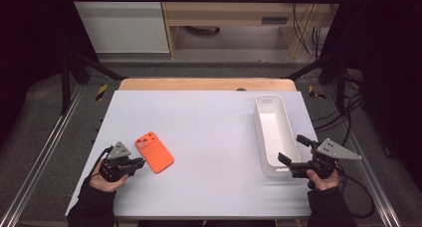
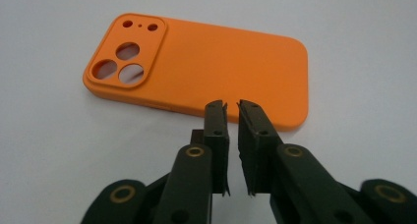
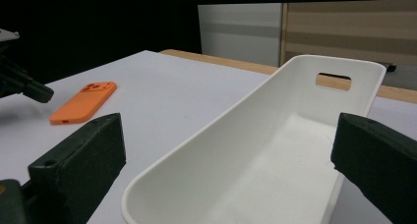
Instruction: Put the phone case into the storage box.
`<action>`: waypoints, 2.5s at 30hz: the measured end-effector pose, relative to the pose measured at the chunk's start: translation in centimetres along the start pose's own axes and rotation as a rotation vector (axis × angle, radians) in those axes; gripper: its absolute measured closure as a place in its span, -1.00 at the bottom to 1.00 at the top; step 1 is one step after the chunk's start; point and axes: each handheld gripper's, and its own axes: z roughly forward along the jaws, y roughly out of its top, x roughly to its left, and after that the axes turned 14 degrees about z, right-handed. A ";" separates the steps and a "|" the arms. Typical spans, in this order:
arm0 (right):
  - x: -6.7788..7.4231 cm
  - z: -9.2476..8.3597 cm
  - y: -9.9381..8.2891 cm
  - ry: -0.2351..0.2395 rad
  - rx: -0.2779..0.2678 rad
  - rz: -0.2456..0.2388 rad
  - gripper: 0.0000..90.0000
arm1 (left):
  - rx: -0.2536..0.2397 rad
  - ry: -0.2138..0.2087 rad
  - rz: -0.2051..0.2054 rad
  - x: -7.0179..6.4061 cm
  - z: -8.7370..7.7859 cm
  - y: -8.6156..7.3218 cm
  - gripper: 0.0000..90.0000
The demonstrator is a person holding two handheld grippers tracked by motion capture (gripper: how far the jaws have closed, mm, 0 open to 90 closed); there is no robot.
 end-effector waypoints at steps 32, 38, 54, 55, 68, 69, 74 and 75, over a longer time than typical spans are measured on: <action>0.0 0.1 0.0 -0.002 0.003 0.000 -0.99 | 0.075 -0.039 0.029 -0.7 2.2 0.4 1.00; 0.0 0.1 0.0 0.000 0.003 -0.001 -0.99 | 0.072 -0.041 0.036 -0.9 2.2 0.6 1.00; 0.0 0.1 0.0 -0.001 0.004 -0.001 -0.99 | -0.015 0.026 0.001 0.7 1.5 2.2 1.00; 0.0 0.1 0.0 0.000 0.004 -0.001 -0.99 | -0.016 0.045 -0.008 1.0 1.4 2.3 1.00; 0.0 0.2 -0.1 -0.003 0.010 -0.005 -0.99 | 0.046 0.213 -0.167 4.7 2.6 0.6 1.00; 0.0 0.2 -0.1 -0.004 0.013 -0.006 -0.99 | 0.048 0.218 -0.171 4.8 2.8 0.6 1.00; 0.0 0.2 -0.1 -0.005 0.009 -0.005 -0.99 | 0.066 0.238 -0.190 5.2 3.4 0.5 1.00; 0.0 0.2 -0.1 -0.005 0.009 -0.005 -0.99 | 0.066 0.238 -0.190 5.2 3.4 0.5 1.00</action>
